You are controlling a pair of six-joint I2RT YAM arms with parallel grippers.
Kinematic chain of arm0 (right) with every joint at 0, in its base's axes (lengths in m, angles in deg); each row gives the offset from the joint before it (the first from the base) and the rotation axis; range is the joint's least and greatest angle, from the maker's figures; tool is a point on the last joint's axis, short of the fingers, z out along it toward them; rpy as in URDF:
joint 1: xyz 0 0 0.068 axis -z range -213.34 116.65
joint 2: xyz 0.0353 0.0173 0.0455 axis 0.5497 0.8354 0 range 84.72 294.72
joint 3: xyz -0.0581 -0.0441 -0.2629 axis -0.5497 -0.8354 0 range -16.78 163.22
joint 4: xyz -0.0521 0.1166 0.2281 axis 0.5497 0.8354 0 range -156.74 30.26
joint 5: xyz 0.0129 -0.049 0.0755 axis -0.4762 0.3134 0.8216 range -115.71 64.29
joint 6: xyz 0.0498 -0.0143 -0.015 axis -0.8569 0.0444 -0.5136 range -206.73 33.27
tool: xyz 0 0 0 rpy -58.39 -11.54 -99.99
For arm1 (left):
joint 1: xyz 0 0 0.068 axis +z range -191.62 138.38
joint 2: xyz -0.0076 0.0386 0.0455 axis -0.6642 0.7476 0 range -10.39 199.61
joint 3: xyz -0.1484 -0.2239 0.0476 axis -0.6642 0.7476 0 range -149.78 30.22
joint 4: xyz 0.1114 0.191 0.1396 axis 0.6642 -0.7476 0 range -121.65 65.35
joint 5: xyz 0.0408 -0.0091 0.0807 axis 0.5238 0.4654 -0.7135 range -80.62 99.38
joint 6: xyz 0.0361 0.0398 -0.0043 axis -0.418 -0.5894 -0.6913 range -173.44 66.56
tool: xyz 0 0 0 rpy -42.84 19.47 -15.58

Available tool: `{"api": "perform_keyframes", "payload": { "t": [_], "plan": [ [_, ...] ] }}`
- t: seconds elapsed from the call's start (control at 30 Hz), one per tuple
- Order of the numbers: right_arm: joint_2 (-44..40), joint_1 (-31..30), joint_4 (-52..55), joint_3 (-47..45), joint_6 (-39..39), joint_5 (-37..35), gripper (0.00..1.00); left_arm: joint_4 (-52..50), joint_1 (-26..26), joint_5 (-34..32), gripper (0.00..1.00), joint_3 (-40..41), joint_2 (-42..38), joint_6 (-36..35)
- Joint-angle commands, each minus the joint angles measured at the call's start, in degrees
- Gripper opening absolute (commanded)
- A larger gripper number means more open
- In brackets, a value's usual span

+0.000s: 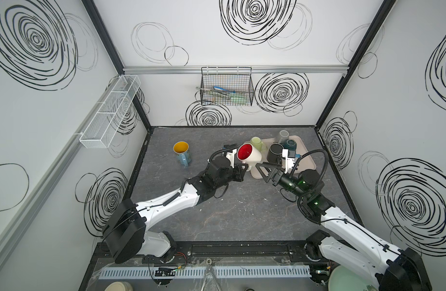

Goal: Turn the mug right side up
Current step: Place the mug at the top-left of the table.

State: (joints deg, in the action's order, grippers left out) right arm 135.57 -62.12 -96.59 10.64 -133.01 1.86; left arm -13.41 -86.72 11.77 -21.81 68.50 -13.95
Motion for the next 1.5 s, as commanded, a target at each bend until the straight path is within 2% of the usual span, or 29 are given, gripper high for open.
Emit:
{"api": "perform_keyframes", "payload": {
  "t": [0.0, 0.13, 0.53, 0.73, 0.9, 1.1, 1.2, 1.47],
  "plan": [
    [-0.8, 0.4, -1.1, 0.3, 0.6, -0.6, 1.00, 4.8, 1.6, 0.8, 0.00, -3.3, -0.1, -0.2],
    [-0.8, 0.4, 1.5, 1.4, 0.8, -0.9, 1.00, 1.0, 4.3, 0.0, 0.00, -4.2, -0.4, -1.0],
    [-4.7, 0.7, 9.7, -1.1, 2.4, -2.2, 1.00, -13.2, 14.3, -8.3, 0.00, -6.2, -2.1, -7.7],
    [-9.4, 0.8, 13.2, -3.8, 2.8, -2.5, 1.00, -18.6, 16.6, -12.0, 0.00, -7.6, -0.6, -11.5],
    [-15.4, 0.8, 14.7, -8.8, 4.3, -4.6, 1.00, -21.5, 19.0, -12.1, 0.00, -11.7, 6.0, -12.7],
    [-20.8, 0.9, 17.0, -13.0, 2.3, -6.0, 1.00, -23.0, 20.4, -17.1, 0.00, -18.3, 14.3, -14.7],
    [-22.1, 0.9, 15.6, -15.7, 0.5, -5.7, 1.00, -22.6, 21.6, -19.1, 0.00, -20.2, 17.3, -14.7],
    [-22.2, 1.0, 17.2, -16.3, 1.8, -5.9, 1.00, -24.5, 24.4, -20.9, 0.00, -25.6, 24.7, -14.7]
  ]
}}
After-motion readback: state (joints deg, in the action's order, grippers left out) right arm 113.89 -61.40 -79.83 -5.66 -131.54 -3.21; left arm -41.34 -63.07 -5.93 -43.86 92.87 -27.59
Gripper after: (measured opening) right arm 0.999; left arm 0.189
